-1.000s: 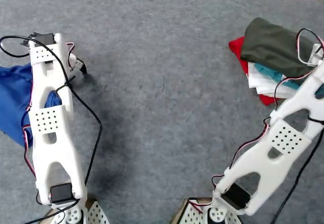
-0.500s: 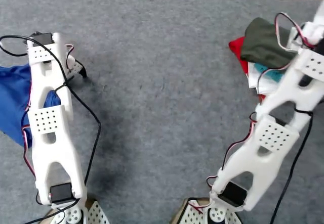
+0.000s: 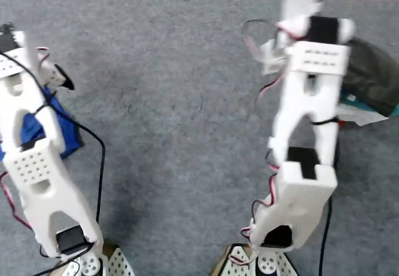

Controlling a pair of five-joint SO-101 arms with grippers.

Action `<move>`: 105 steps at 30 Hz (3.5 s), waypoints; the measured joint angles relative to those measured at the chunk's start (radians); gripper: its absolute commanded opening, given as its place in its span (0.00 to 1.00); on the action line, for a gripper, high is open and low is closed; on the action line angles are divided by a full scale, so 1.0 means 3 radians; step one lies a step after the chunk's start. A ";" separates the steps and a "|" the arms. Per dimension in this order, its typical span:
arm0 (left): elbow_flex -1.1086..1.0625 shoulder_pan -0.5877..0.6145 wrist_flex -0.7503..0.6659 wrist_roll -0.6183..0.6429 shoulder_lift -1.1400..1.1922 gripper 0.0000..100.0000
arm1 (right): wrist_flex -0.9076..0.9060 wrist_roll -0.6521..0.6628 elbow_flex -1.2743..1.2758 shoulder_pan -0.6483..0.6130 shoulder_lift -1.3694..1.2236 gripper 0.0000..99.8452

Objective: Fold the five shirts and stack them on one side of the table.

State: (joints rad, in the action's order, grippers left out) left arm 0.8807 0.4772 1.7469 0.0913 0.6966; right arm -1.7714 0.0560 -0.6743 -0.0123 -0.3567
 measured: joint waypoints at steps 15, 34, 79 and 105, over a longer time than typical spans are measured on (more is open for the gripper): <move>-0.1294 0.1181 -0.0210 -0.0399 -0.0593 0.24 | 0.0000 0.0000 0.0813 -0.0317 0.0087 0.01; -0.1069 0.0481 -0.0097 -0.0123 -0.0061 0.02 | 0.0000 0.0000 0.0813 -0.0363 0.0087 0.01; -0.5196 0.0644 -0.1222 -0.0404 -0.4849 0.25 | 0.0230 0.0685 0.1095 -0.1637 0.0471 0.31; -0.5692 0.1350 -0.1284 -0.0419 -0.4864 0.25 | 0.0020 0.0685 -0.1355 -0.2225 -0.2169 0.01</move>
State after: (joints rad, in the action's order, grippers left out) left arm -0.8270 0.8823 1.3617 -0.0345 -0.7626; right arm -1.7653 0.2616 -1.0810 -0.6797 -1.0073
